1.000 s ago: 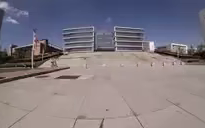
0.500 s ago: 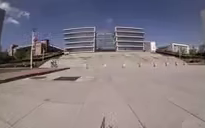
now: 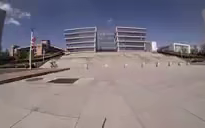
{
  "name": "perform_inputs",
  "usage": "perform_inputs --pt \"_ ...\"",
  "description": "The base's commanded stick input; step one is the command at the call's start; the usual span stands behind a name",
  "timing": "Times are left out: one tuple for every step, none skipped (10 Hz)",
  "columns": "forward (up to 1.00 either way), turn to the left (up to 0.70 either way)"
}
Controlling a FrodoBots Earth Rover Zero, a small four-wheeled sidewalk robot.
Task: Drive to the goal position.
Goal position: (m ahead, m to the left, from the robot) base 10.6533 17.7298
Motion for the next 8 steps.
perform_inputs --pt "0.70 0.00" --pt "0.70 0.00" --pt "0.70 0.00" --pt "0.70 0.00" --pt "0.70 0.00" --pt "0.70 0.00" --pt "0.70 0.00" --pt "0.70 0.00"
